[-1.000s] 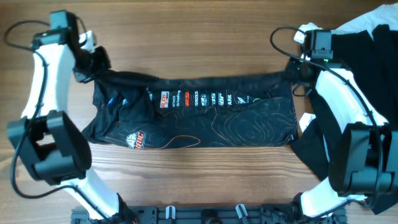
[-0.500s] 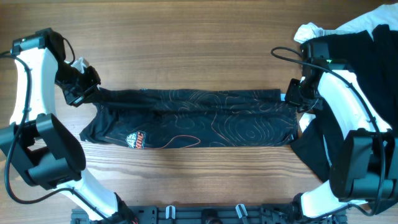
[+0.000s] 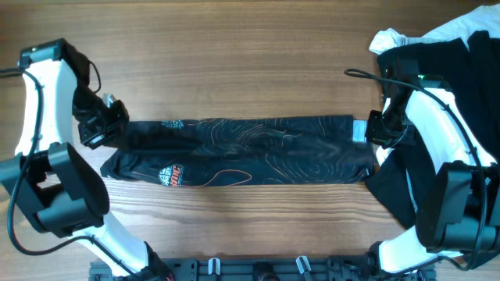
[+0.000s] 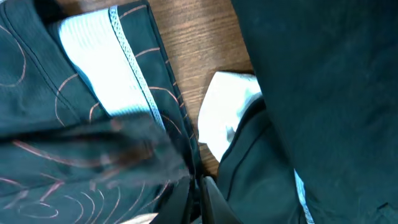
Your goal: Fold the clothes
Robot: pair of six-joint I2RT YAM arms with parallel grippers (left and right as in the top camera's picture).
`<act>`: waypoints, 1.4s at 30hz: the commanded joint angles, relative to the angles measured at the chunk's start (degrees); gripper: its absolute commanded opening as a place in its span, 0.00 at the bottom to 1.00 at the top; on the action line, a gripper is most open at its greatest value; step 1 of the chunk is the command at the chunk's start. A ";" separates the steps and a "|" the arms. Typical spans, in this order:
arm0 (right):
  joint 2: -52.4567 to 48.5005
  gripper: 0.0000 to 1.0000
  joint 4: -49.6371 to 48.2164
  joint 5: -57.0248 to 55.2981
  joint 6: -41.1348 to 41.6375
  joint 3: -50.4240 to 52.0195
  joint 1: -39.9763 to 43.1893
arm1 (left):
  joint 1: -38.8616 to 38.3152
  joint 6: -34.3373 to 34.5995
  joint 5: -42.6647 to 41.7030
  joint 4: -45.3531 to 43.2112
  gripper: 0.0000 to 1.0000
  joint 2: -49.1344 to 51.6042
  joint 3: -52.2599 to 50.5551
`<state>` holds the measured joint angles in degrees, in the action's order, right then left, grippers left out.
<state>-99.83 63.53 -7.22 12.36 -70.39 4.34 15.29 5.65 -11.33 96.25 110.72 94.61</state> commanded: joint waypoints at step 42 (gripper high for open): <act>0.66 0.46 -29.59 24.81 -4.72 19.85 -0.04 | -3.56 5.51 3.87 -20.44 0.66 -1.64 -4.55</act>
<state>-98.35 33.63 10.39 6.72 -52.38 4.62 11.84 11.07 -6.76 75.96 110.65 90.19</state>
